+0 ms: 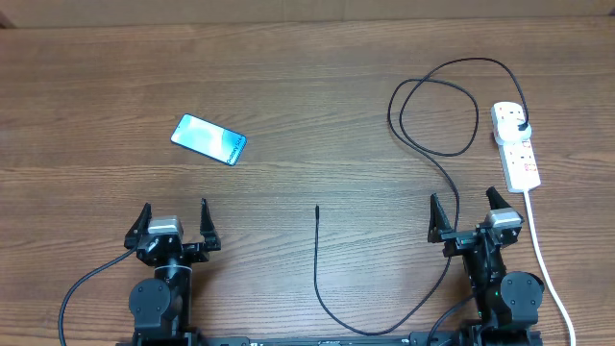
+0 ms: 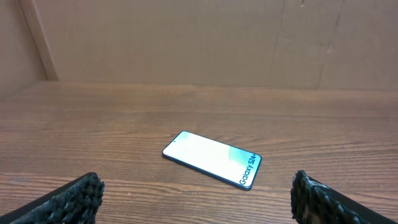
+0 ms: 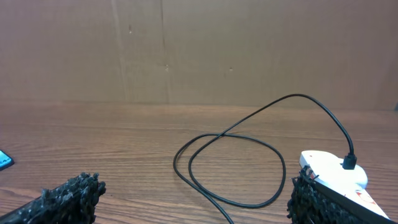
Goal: Plug charger to phone and switch on socket
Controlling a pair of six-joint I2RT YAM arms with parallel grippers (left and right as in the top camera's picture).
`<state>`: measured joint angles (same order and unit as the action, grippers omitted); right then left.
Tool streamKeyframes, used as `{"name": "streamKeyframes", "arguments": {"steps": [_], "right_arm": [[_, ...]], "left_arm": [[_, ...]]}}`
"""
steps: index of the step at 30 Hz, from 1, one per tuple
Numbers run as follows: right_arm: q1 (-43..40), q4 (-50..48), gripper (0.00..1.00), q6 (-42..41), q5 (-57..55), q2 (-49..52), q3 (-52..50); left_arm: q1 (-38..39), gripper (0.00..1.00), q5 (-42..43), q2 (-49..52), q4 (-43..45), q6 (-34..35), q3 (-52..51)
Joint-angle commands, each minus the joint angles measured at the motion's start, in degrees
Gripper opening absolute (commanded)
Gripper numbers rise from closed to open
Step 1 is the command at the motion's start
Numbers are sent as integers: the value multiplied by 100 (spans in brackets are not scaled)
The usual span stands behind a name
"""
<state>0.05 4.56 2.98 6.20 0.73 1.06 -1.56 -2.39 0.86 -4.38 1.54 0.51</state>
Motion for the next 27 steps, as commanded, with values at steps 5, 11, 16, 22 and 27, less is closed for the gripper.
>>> {"name": "streamKeyframes", "arguments": {"steps": [5, 11, 16, 22, 27], "right_arm": [[31, -26, 100, 4, 24, -57, -61], [31, -26, 100, 4, 24, -57, -61], [31, -26, 100, 4, 24, -57, -61], [31, -26, 100, 4, 24, -57, -61], [31, -26, 100, 4, 24, -57, -61]], "left_arm": [[-44, 100, -57, -61, 13, 81, -20], [-44, 100, -61, -61, 13, 81, -20], [-44, 100, -61, -61, 11, 81, -20], [-44, 100, -57, -61, -55, 81, 24], [-44, 100, -83, -46, -433, 81, 297]]}}
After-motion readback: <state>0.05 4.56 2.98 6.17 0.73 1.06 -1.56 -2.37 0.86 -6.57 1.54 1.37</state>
